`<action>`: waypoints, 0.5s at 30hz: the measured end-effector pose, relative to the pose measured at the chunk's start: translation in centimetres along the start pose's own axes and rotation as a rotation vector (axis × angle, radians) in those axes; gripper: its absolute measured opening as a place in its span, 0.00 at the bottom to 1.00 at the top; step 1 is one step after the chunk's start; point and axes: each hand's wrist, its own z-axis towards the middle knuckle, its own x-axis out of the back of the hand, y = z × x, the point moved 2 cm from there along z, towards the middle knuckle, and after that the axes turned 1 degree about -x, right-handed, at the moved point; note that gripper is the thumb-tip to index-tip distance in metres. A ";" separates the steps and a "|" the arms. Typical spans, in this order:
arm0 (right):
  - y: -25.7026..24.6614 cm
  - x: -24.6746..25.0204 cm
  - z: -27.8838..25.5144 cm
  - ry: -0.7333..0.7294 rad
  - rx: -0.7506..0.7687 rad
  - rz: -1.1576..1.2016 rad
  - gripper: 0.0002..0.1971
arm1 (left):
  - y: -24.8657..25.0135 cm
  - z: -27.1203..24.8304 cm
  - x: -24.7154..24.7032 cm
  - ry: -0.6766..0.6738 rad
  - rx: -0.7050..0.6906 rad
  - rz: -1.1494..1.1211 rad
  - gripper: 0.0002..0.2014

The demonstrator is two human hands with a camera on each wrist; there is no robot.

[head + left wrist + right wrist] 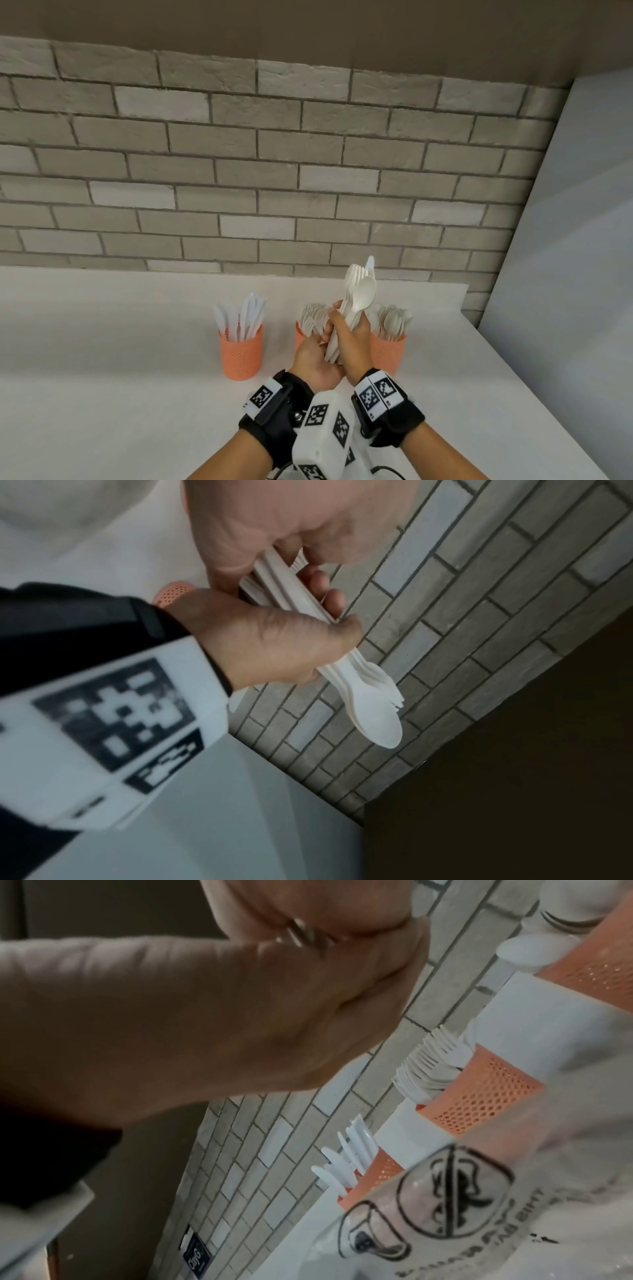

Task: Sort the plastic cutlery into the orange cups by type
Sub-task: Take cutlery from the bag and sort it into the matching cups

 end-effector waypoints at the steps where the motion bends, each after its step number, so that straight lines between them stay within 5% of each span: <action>1: 0.2 0.1 0.0 -0.001 -0.014 -0.006 0.08 | -0.1 0.4 0.3 0.007 0.017 0.004 0.19; 7: 0.0 1.2 0.8 -0.134 -0.279 0.185 0.06 | -0.1 1.5 1.2 -0.004 -0.008 0.416 0.14; 15: 0.2 2.5 0.3 -0.334 -0.386 0.098 0.06 | 3.8 1.1 0.4 0.036 -0.641 0.767 0.09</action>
